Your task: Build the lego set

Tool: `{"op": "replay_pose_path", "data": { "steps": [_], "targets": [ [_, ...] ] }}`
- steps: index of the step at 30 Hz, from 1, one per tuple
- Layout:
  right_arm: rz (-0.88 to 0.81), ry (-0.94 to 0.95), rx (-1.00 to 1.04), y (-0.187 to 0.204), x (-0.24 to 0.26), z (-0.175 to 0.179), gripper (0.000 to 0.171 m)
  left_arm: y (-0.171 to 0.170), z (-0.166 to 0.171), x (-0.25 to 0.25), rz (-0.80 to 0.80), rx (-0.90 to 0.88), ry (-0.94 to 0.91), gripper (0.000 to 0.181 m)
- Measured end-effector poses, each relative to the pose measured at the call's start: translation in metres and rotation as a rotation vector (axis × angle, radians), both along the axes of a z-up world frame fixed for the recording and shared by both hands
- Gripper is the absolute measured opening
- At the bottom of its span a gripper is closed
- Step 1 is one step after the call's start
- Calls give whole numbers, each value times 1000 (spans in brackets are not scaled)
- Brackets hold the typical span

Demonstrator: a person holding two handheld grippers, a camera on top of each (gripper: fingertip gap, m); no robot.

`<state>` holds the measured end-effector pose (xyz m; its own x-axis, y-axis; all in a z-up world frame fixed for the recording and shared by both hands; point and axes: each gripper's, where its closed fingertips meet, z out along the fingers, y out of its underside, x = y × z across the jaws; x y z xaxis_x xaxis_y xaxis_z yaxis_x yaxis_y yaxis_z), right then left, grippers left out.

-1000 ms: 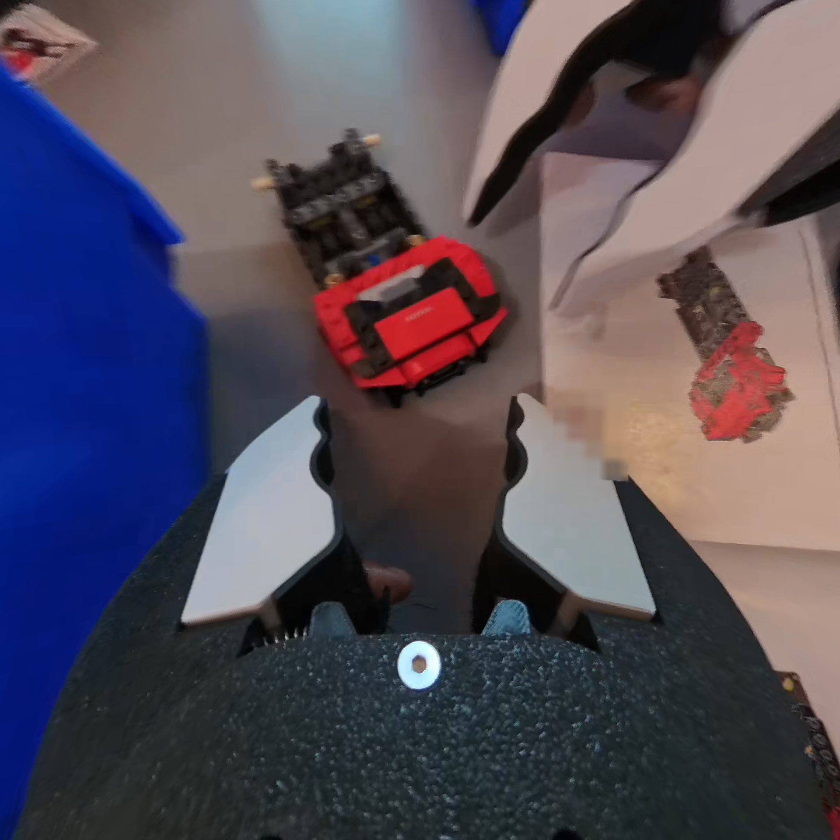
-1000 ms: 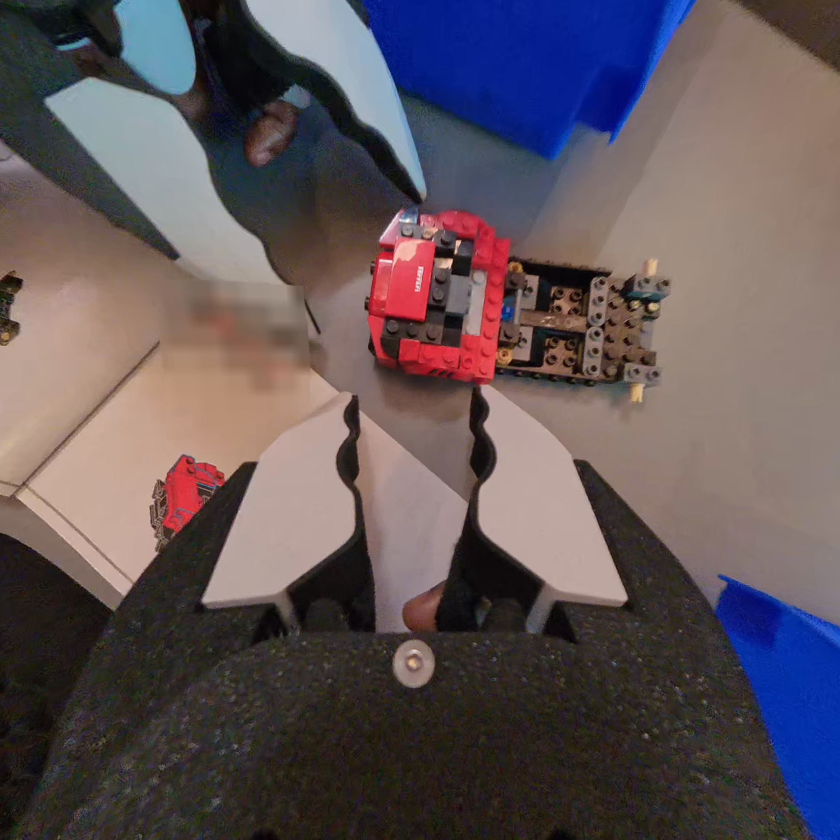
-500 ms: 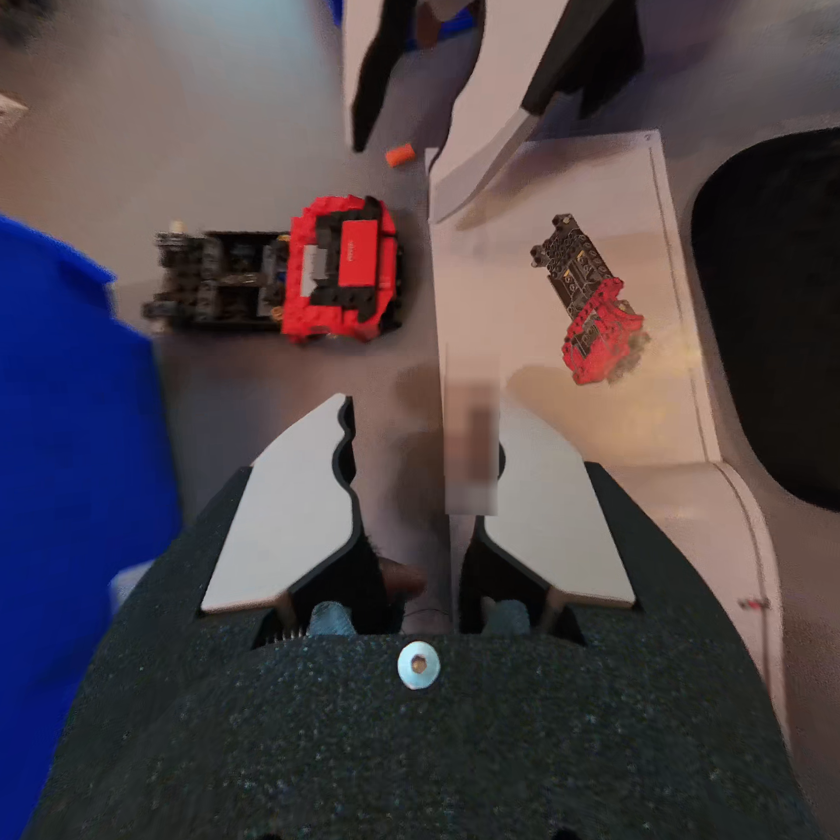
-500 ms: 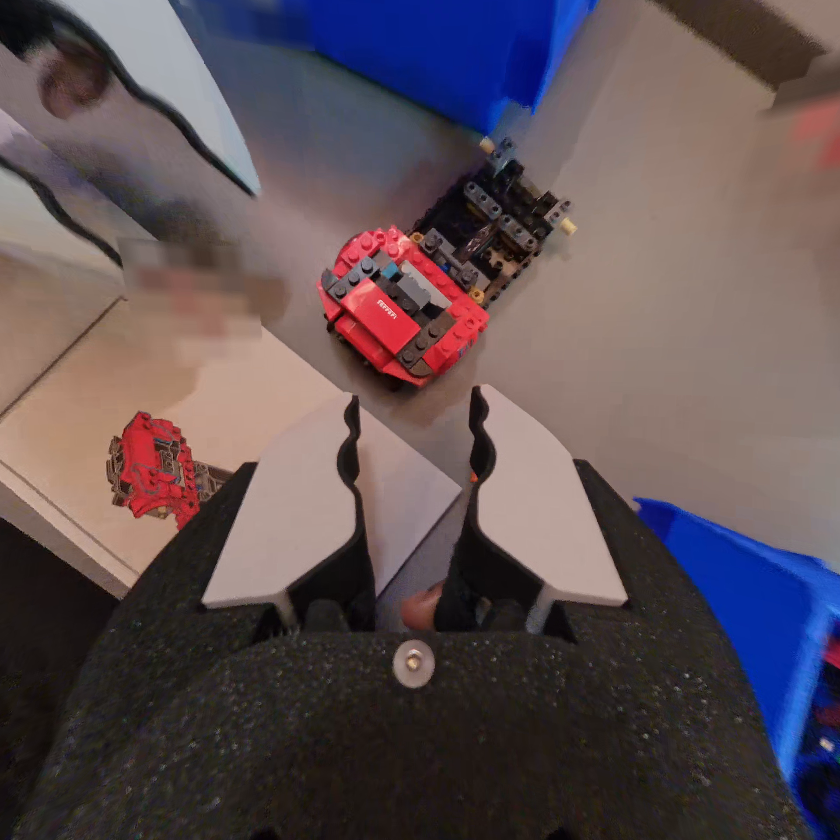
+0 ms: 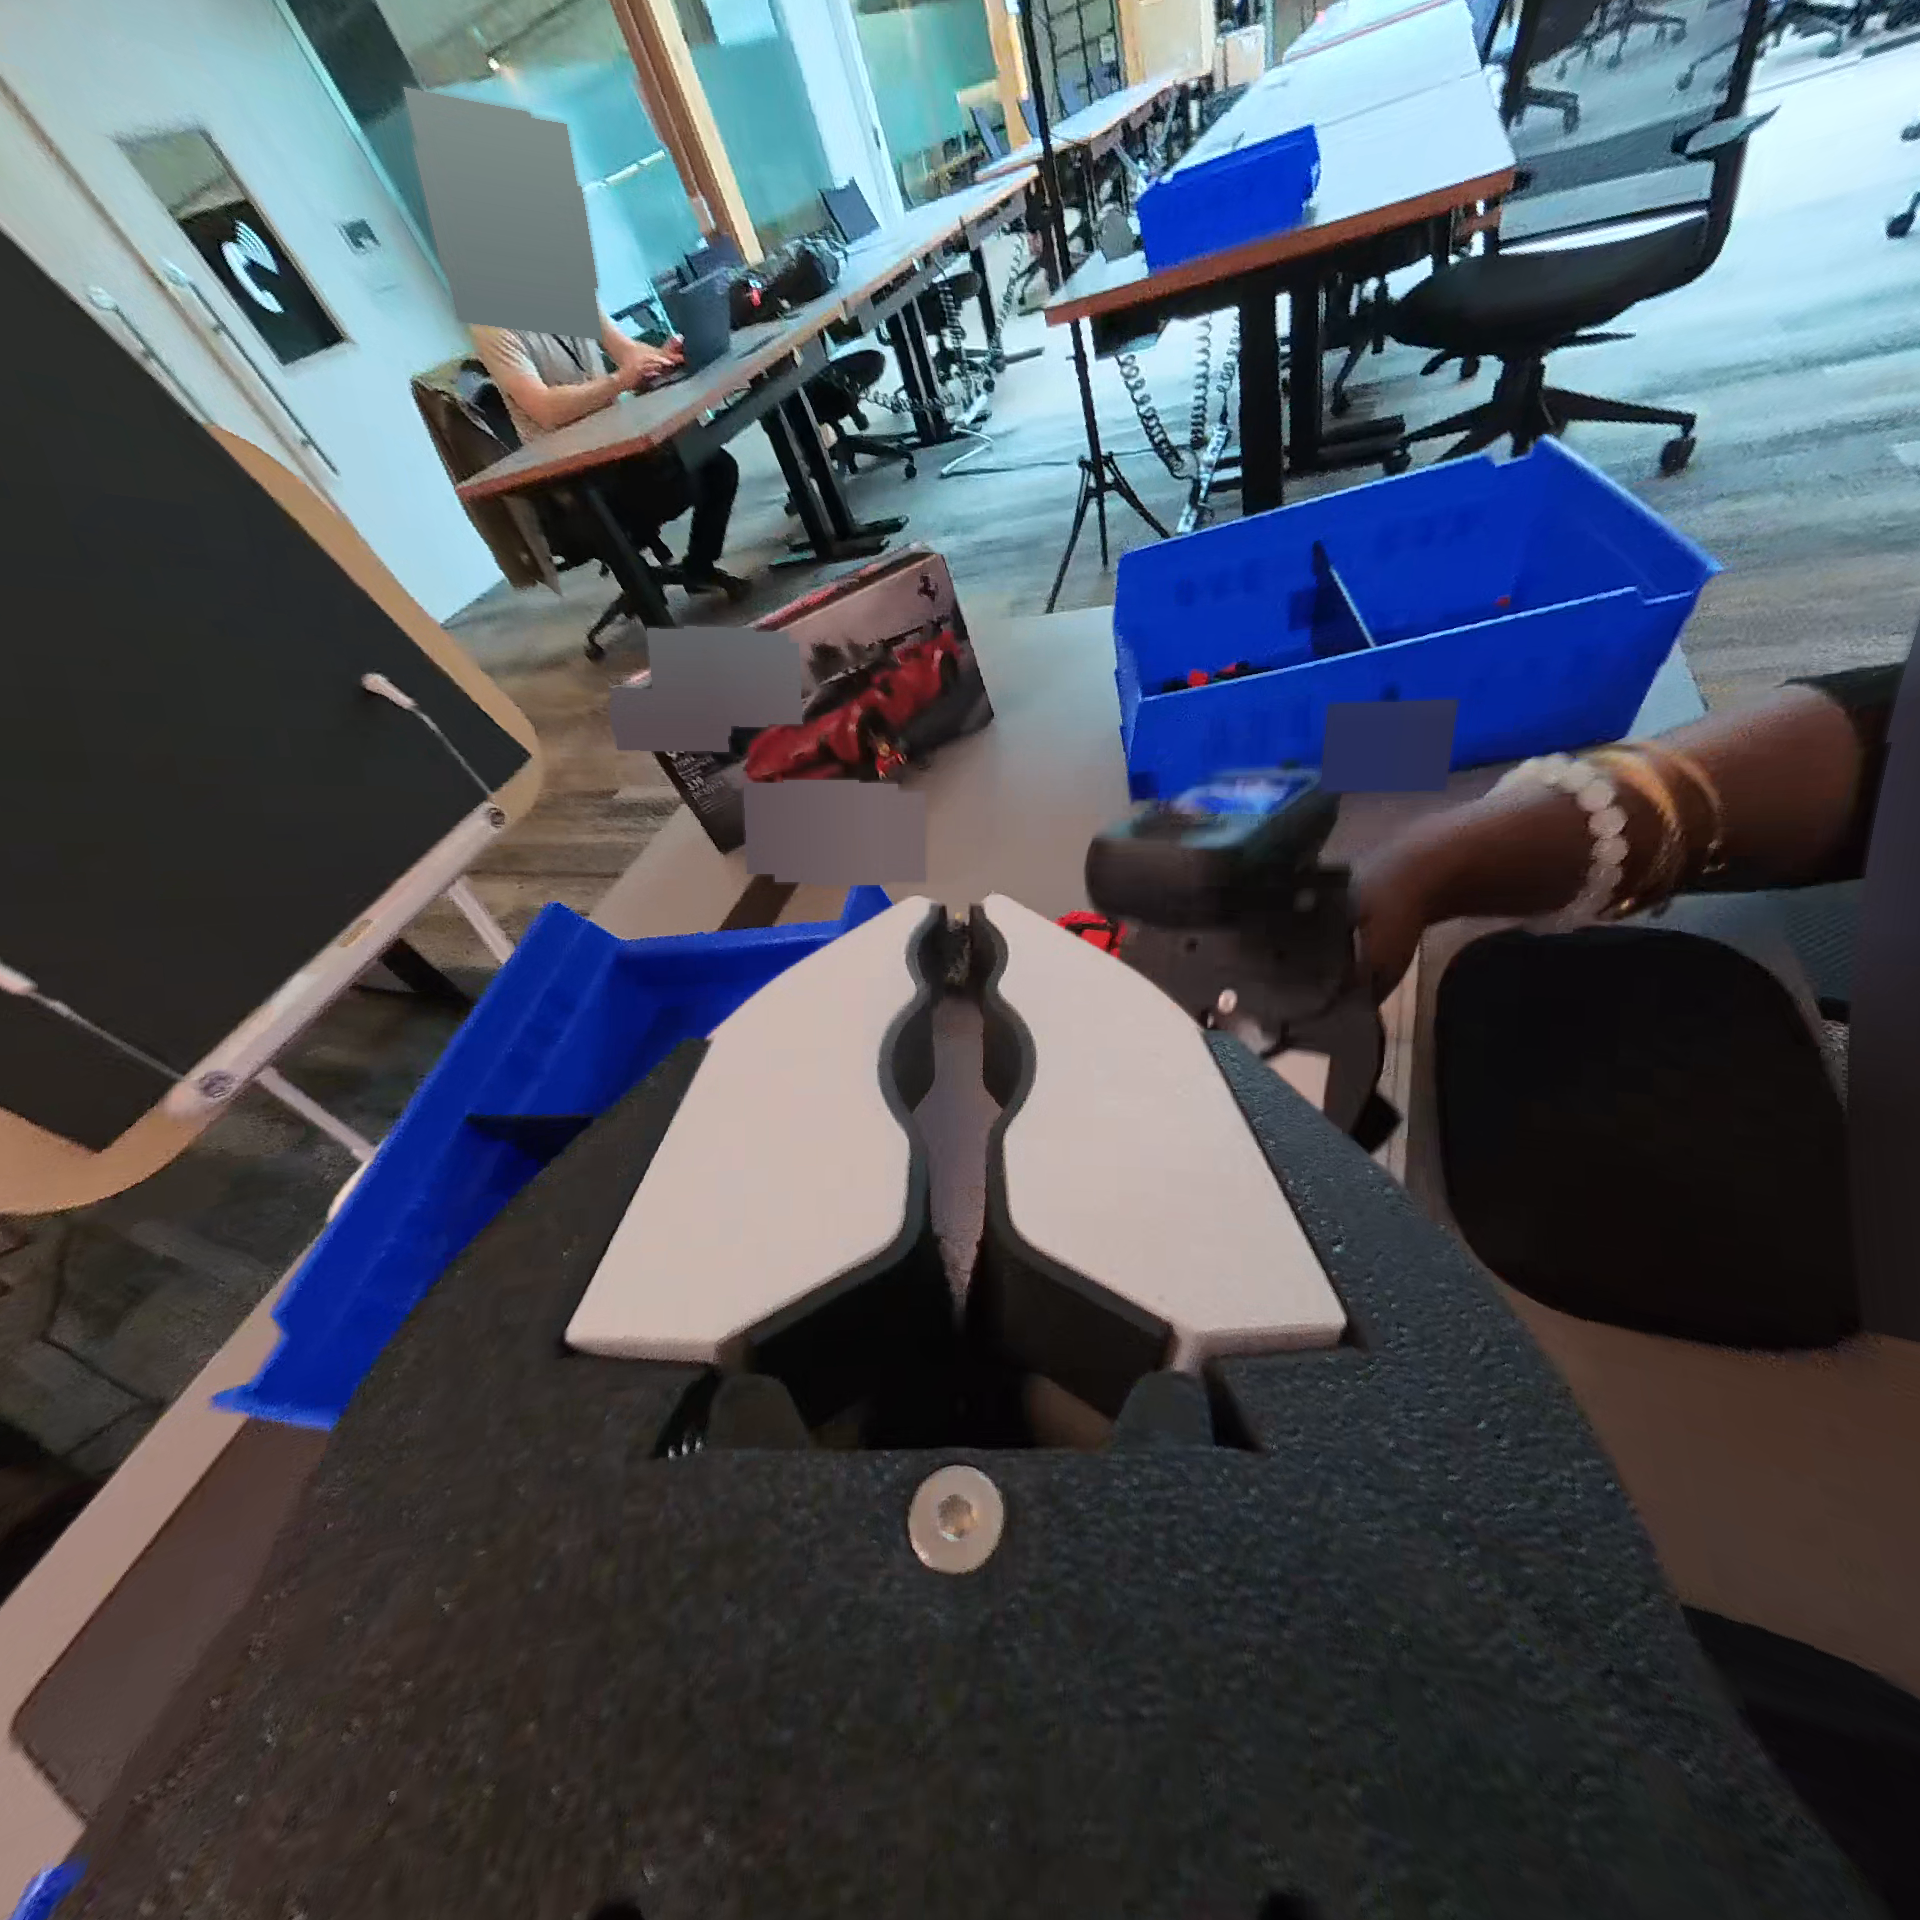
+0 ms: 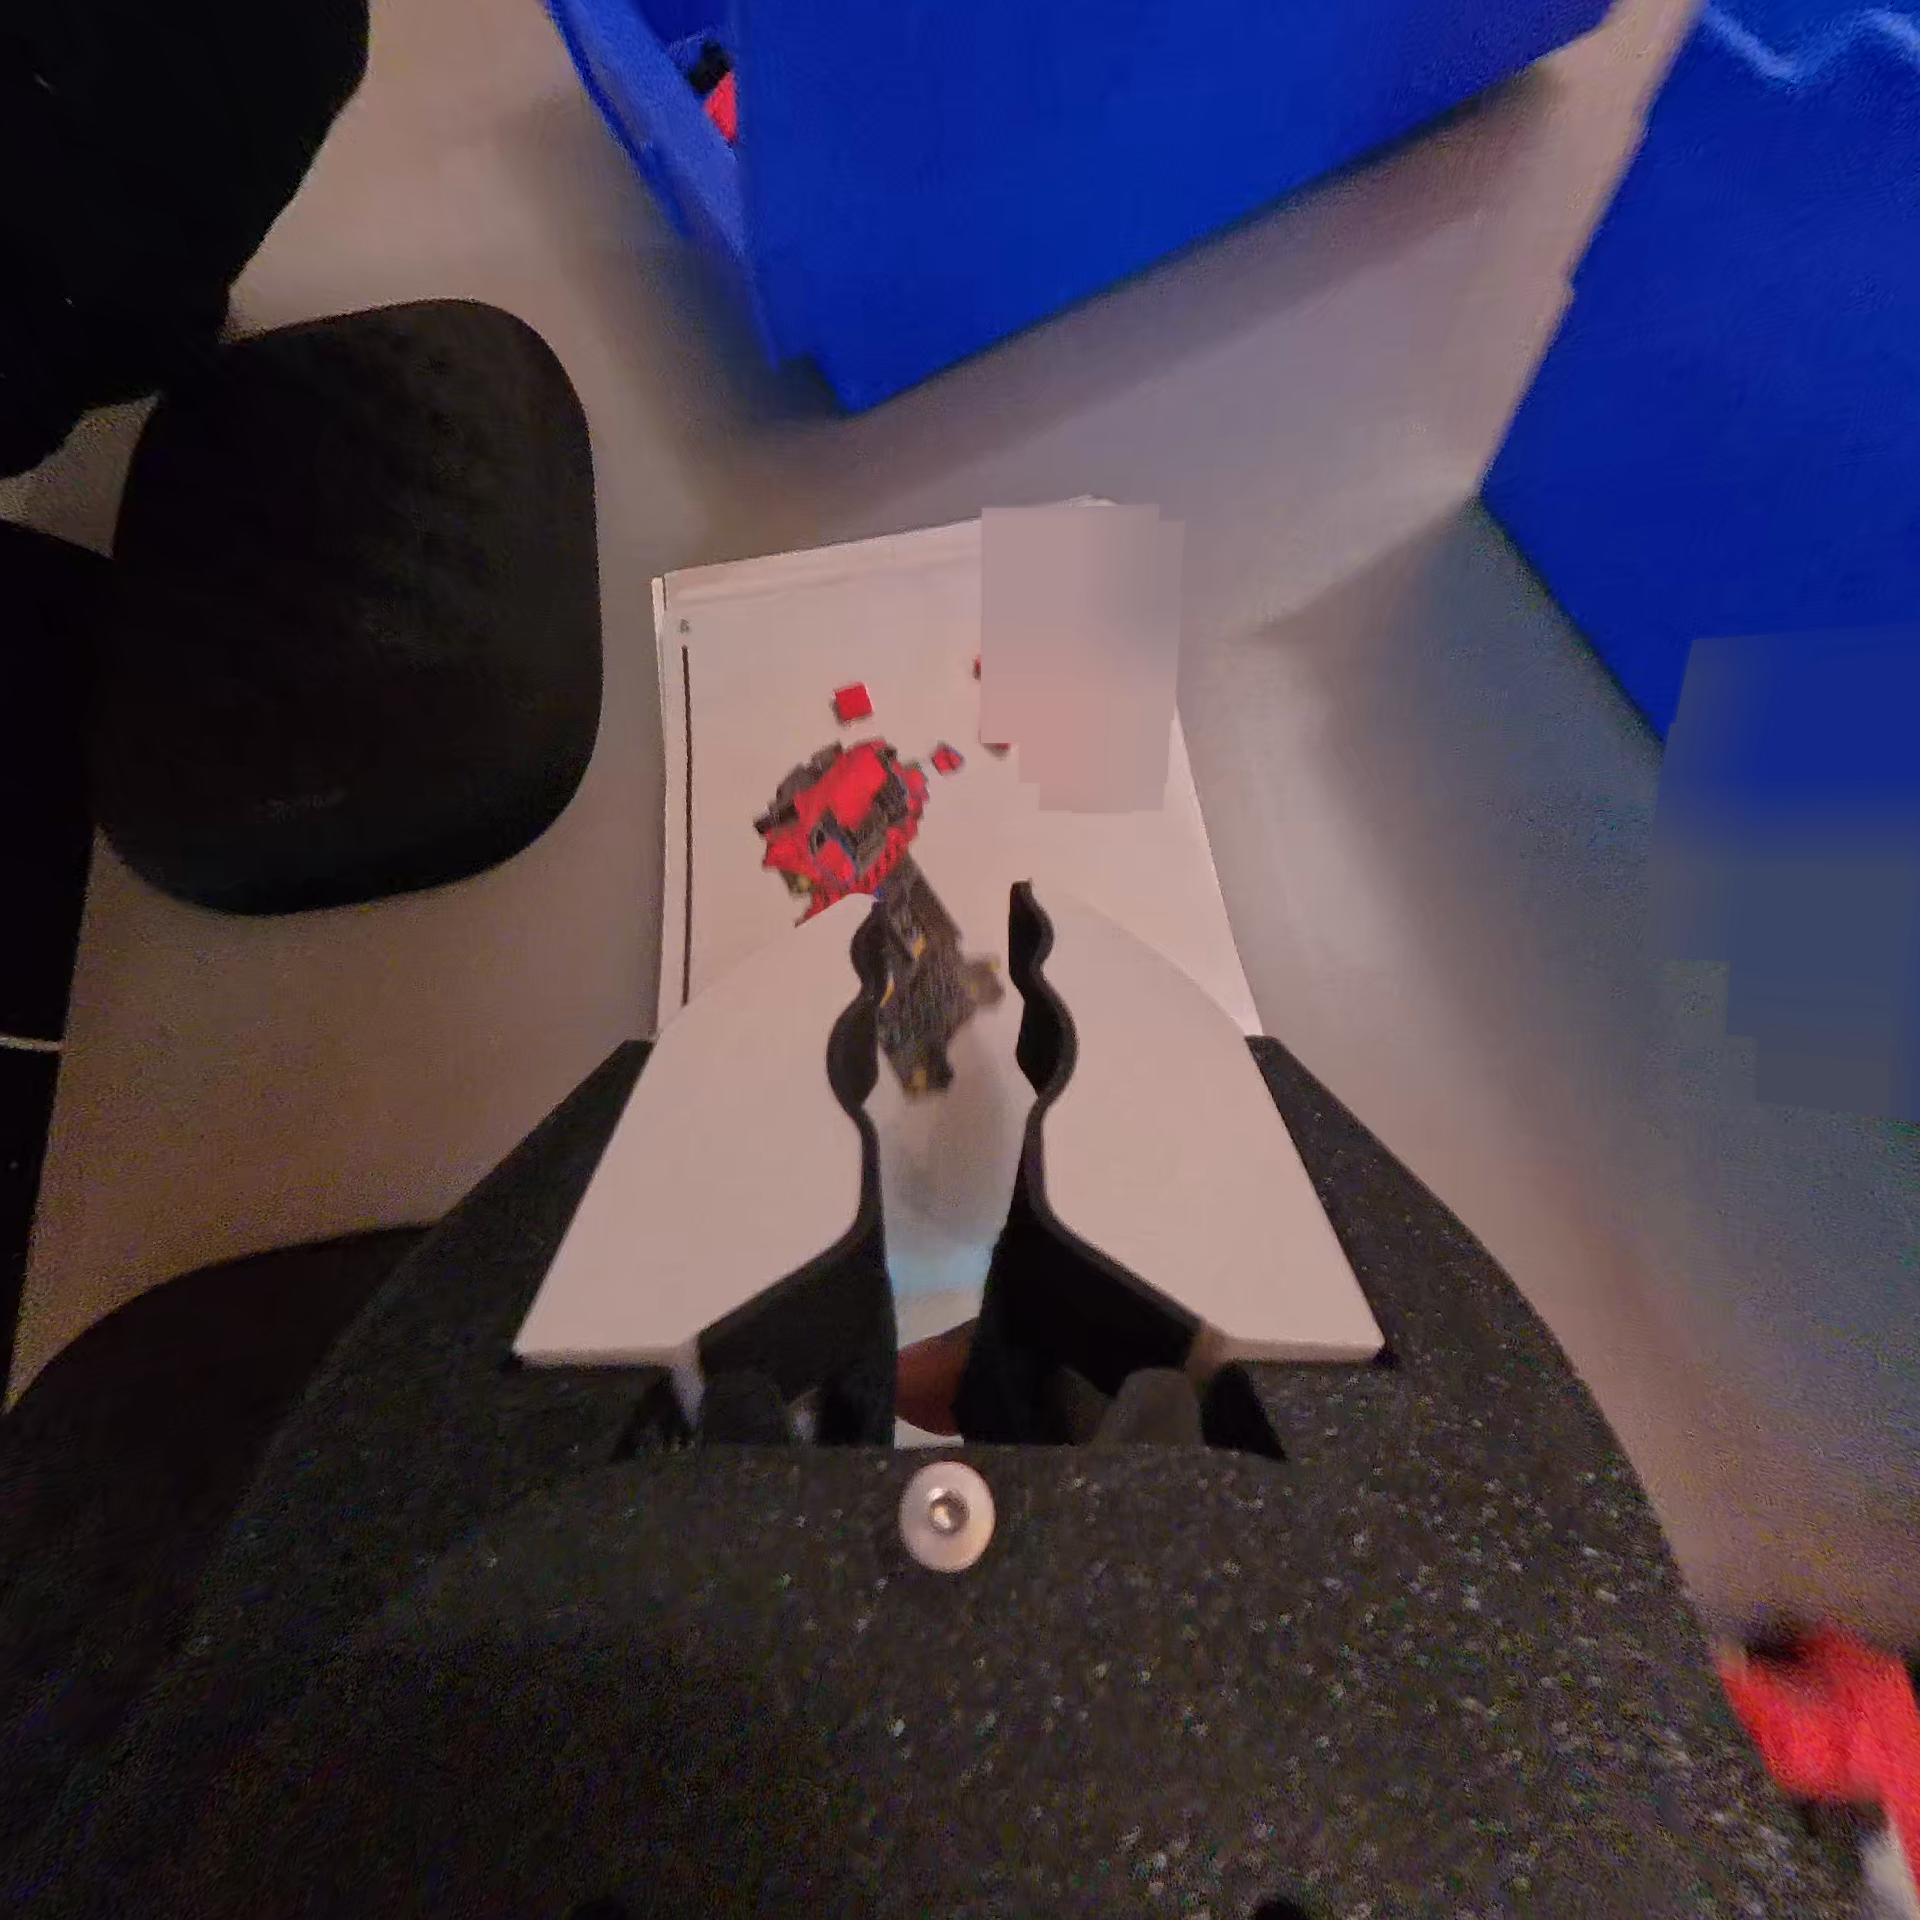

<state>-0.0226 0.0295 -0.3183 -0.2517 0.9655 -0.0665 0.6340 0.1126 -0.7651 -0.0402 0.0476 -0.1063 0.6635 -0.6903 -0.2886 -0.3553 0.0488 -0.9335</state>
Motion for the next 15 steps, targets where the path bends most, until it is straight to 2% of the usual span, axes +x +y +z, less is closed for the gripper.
{"op": "replay_pose_path", "data": {
  "steps": [5, 7, 15],
  "targets": [
    [94, -65, 32, -13, -39, -11, 19, -4, 12, -26, 91, 43, -4, 6],
    [91, -106, 102, -8, -45, -20, 20, -5, 11, -29, 82, 40, -30, 7],
    [60, -137, 46, -2, -59, -36, 17, -3, 7, -32, 73, 40, -12, 10]
  ]
}}
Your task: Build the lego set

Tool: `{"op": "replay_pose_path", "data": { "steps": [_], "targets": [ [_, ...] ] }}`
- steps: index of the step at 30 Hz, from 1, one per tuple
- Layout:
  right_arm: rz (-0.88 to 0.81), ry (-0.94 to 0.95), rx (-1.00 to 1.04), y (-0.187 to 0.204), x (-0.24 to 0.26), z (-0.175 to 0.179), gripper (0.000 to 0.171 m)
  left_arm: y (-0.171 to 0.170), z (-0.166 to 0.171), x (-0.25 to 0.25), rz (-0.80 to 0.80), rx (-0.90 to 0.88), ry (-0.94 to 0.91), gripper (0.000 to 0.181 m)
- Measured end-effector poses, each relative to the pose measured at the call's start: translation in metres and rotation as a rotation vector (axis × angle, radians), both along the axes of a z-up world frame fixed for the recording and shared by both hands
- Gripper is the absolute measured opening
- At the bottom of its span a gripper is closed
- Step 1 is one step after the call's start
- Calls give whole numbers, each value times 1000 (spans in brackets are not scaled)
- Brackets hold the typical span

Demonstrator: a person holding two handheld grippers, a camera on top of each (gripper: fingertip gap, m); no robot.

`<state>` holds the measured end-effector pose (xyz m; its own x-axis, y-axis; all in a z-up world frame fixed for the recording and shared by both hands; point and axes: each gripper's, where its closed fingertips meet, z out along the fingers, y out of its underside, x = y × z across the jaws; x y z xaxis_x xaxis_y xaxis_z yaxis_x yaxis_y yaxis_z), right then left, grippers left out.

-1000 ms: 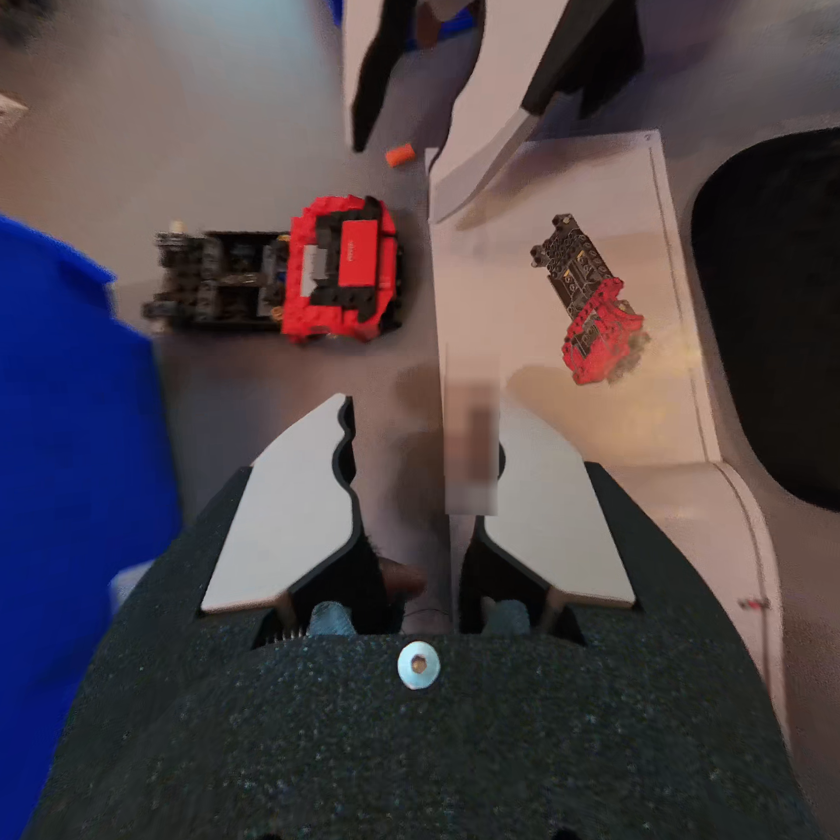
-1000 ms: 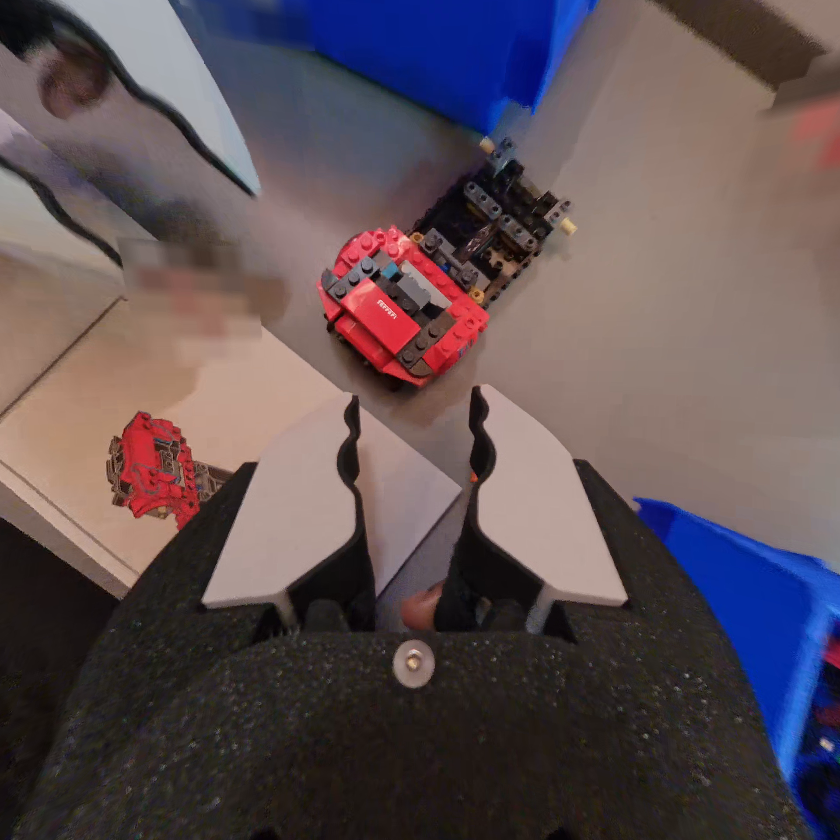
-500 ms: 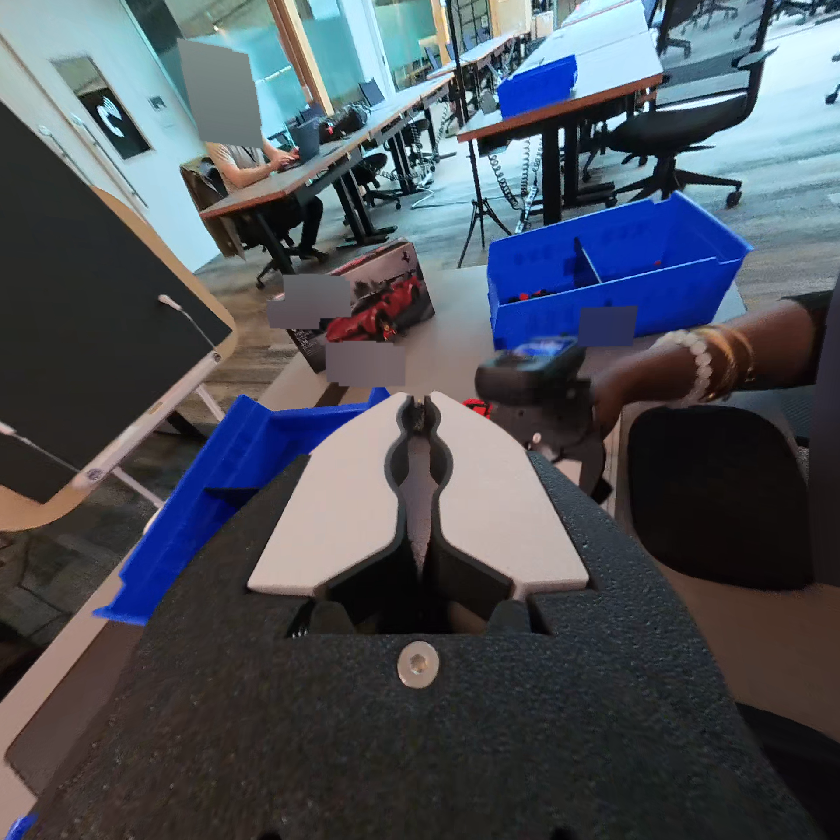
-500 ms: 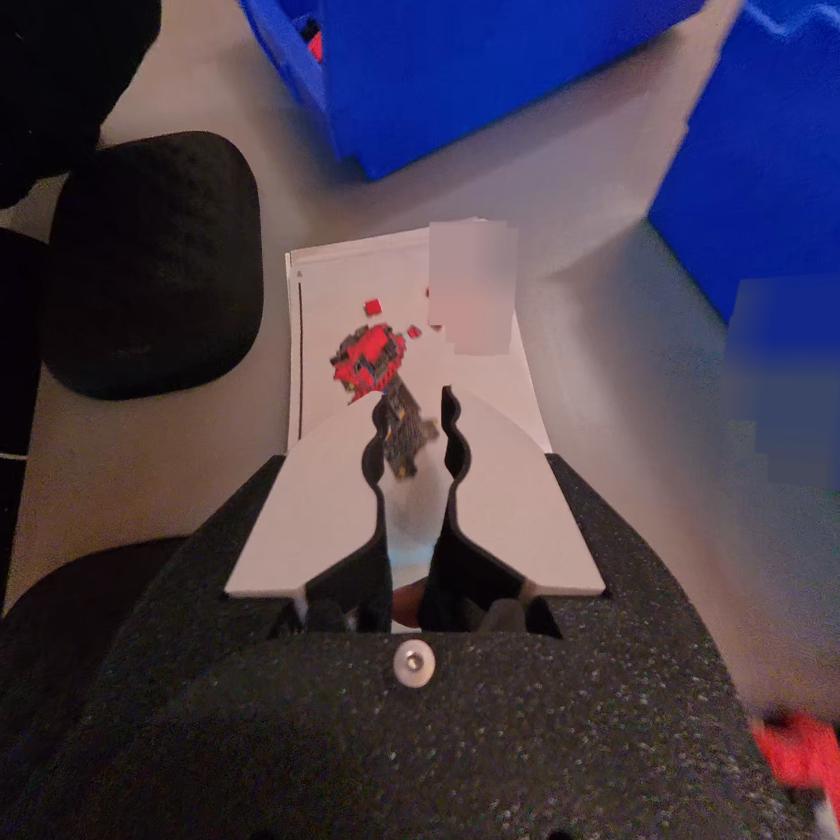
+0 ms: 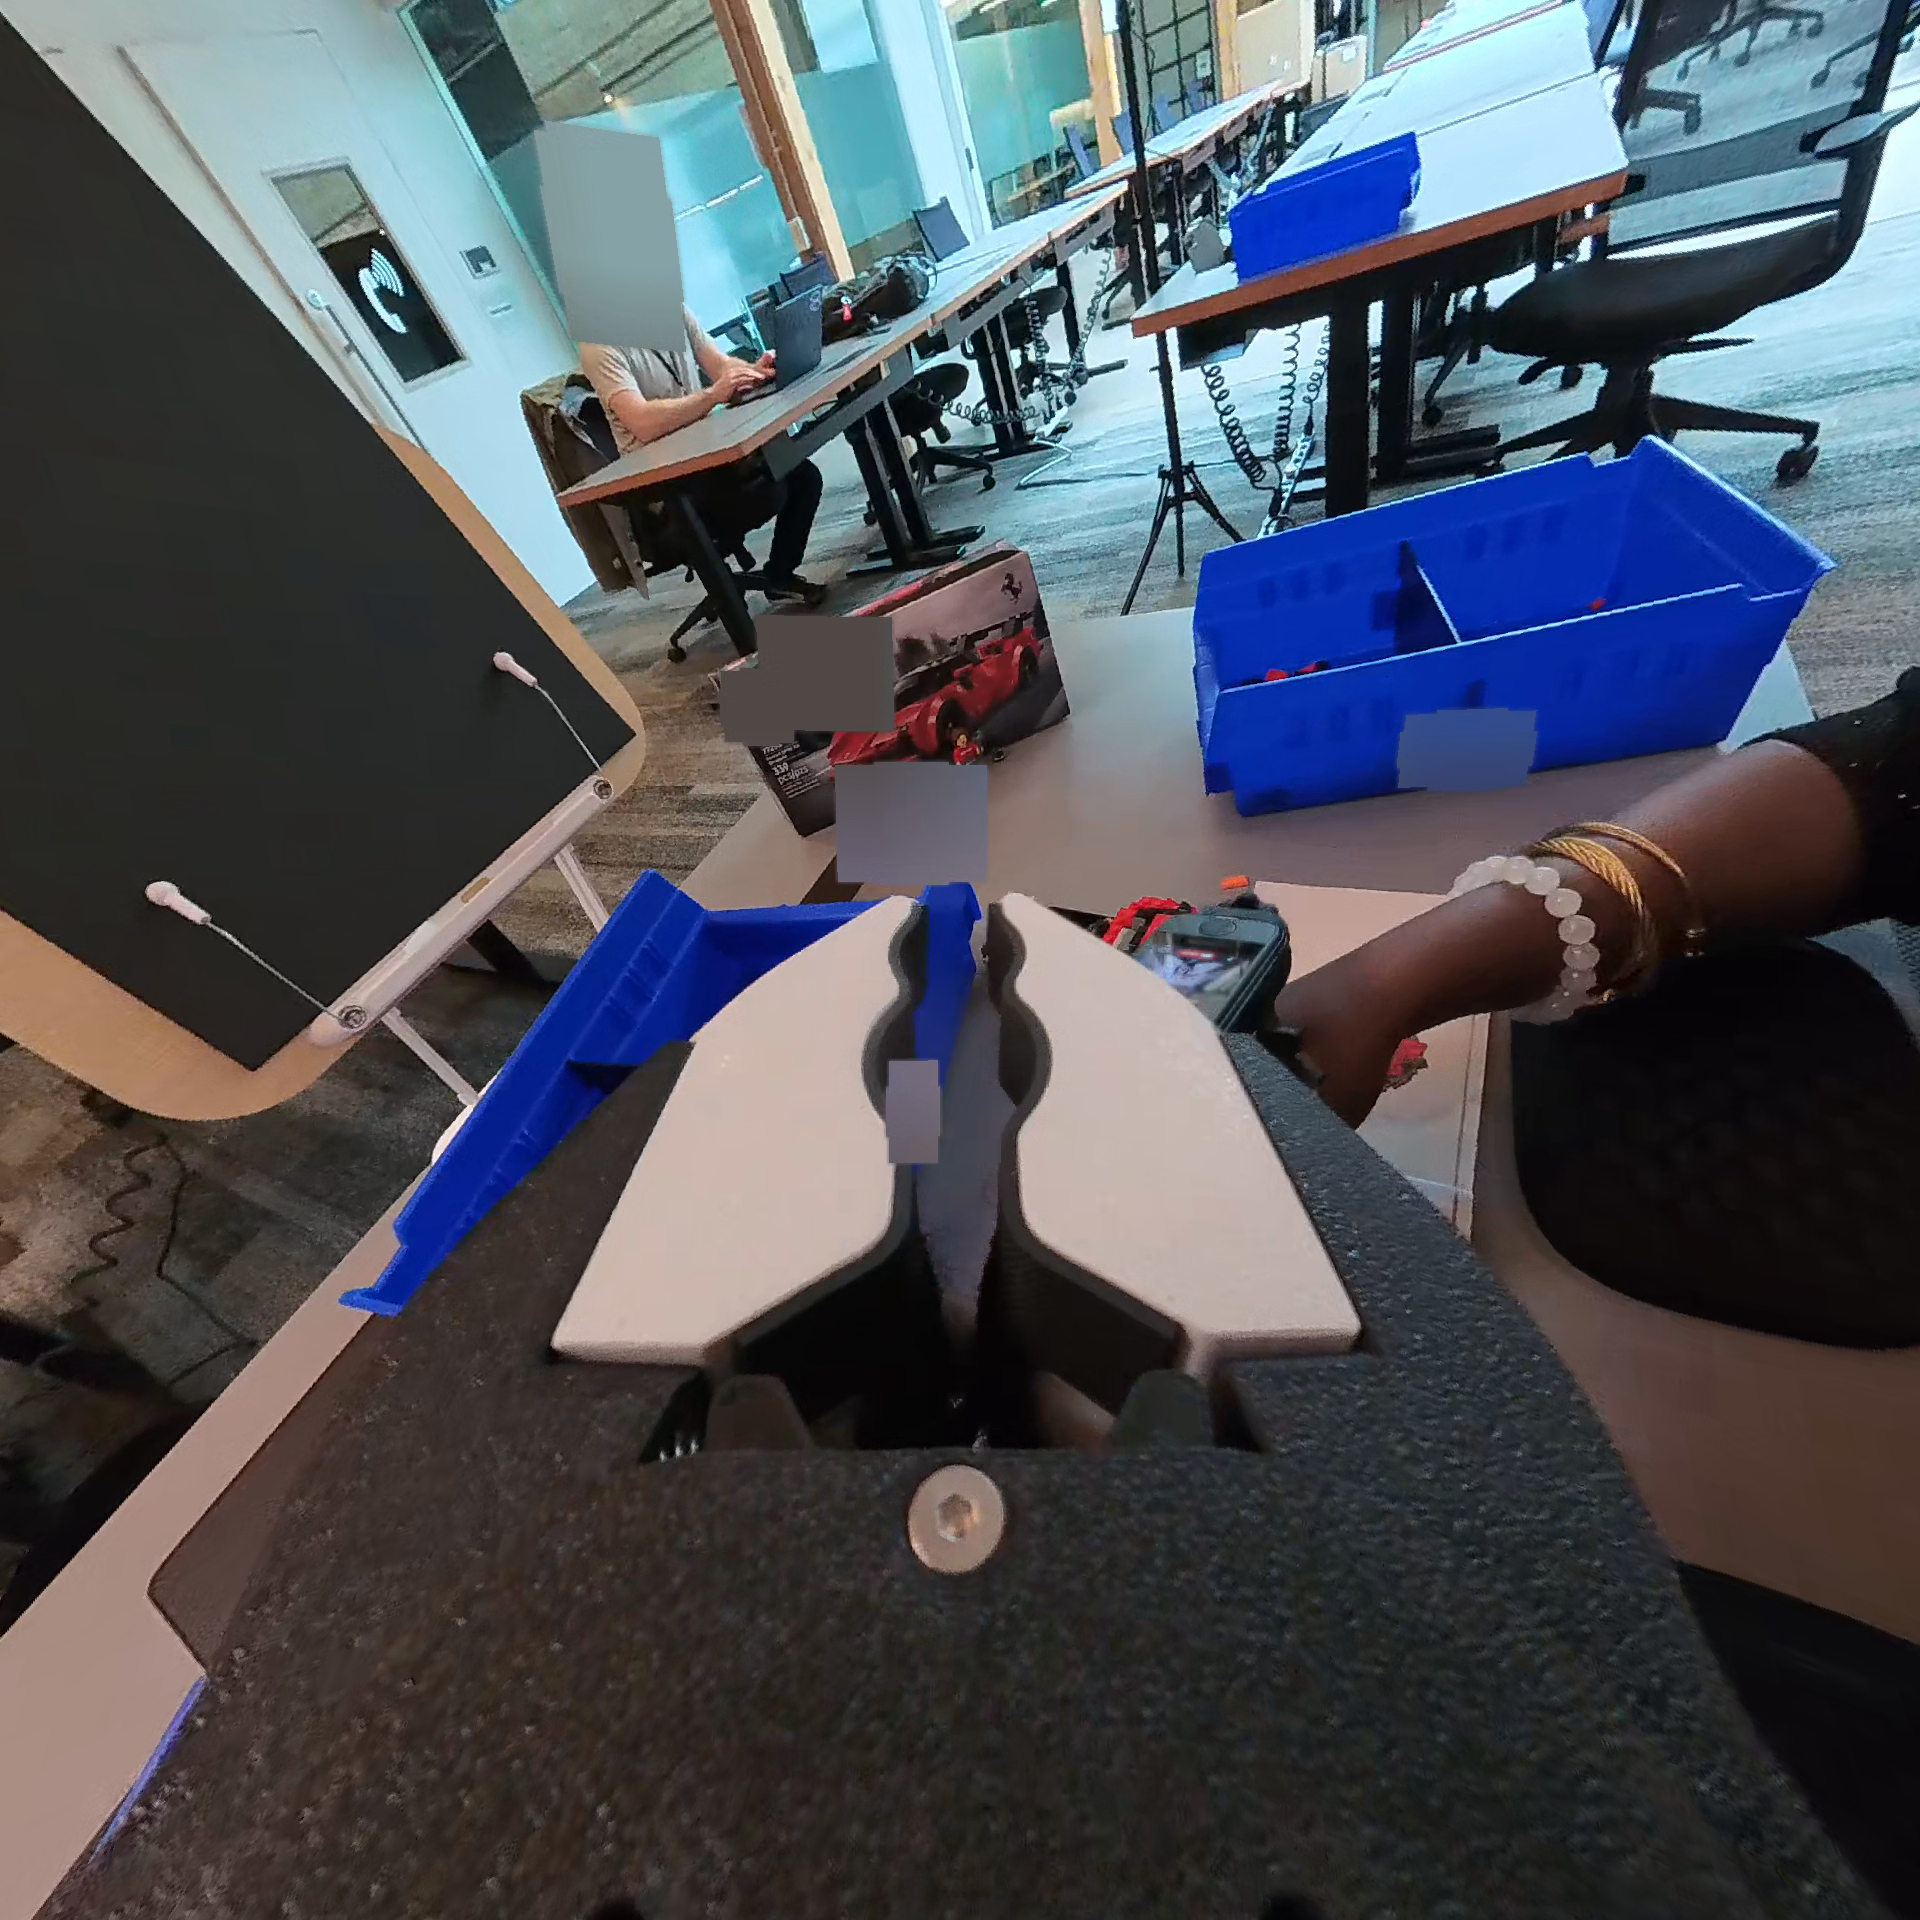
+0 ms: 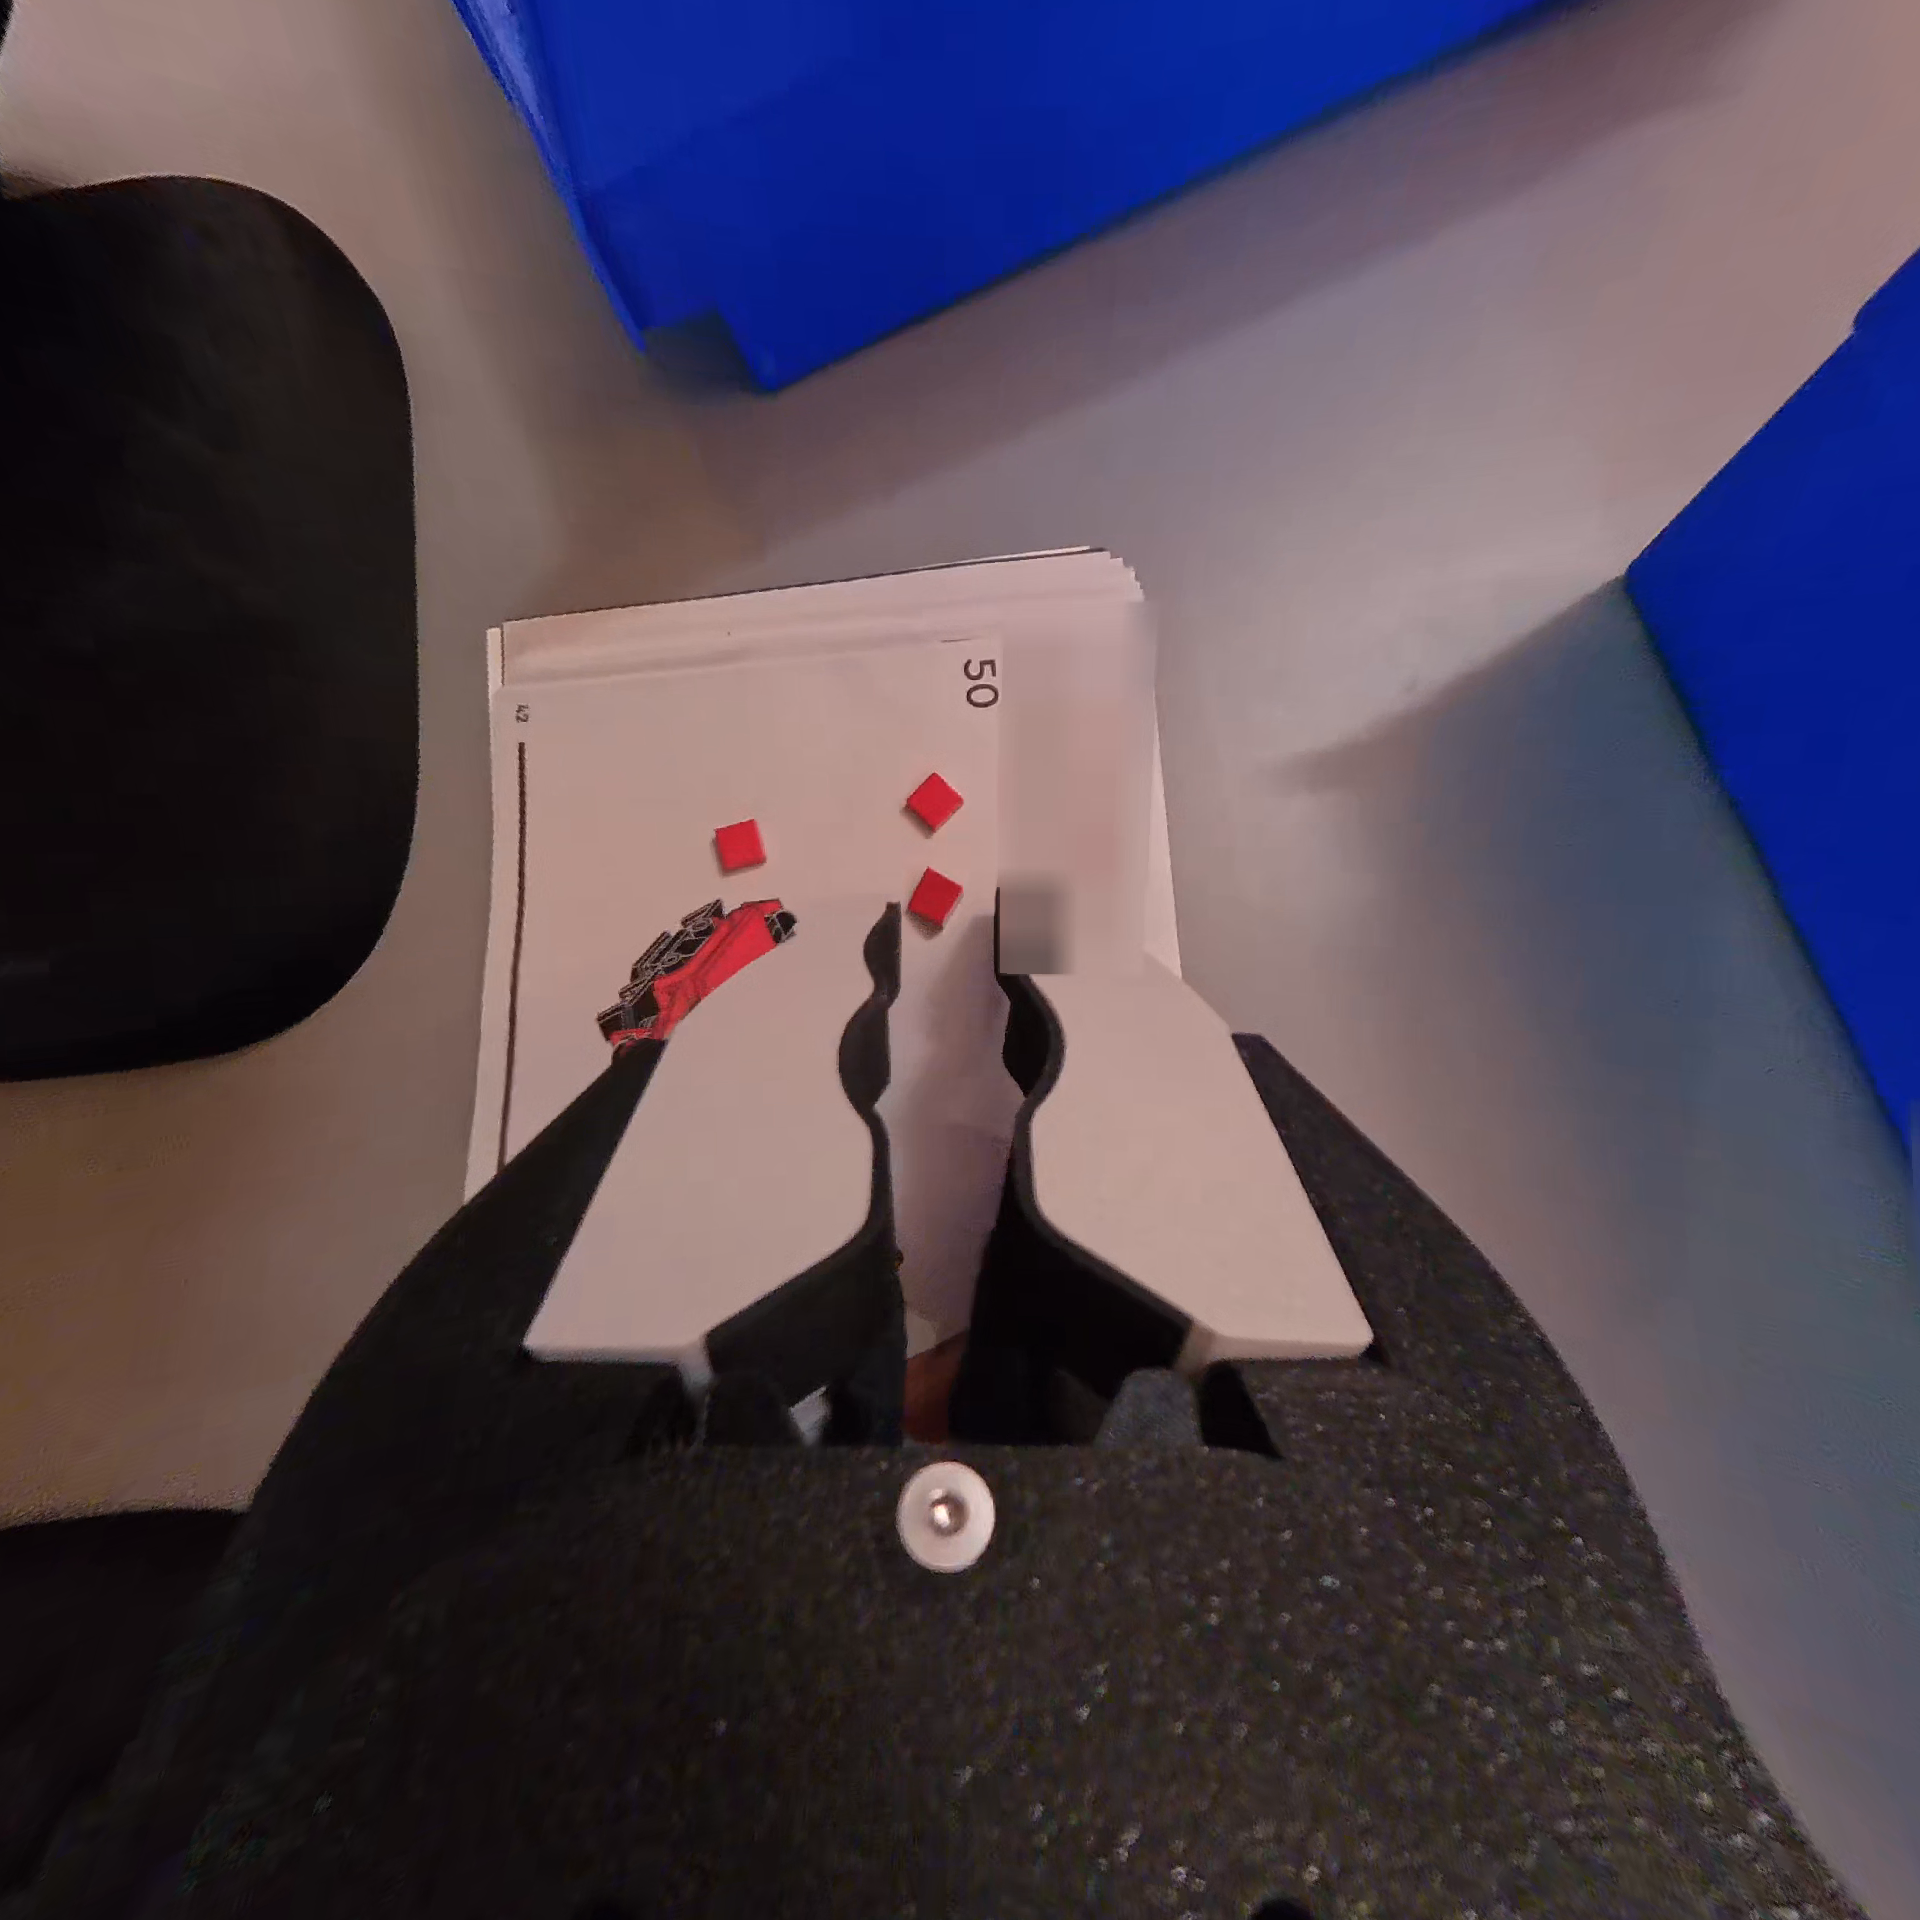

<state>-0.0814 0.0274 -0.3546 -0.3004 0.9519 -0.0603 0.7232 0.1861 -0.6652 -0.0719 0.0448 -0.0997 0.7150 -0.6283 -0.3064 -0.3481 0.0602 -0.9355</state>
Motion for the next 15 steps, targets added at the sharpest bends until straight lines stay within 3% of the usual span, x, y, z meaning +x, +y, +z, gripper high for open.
{"op": "replay_pose_path", "data": {
  "steps": [15],
  "targets": [
    [12, -16, 0, 1, -3, -5, 8, 5, -2, -7, 18, 1, -10, 14]
  ]
}}
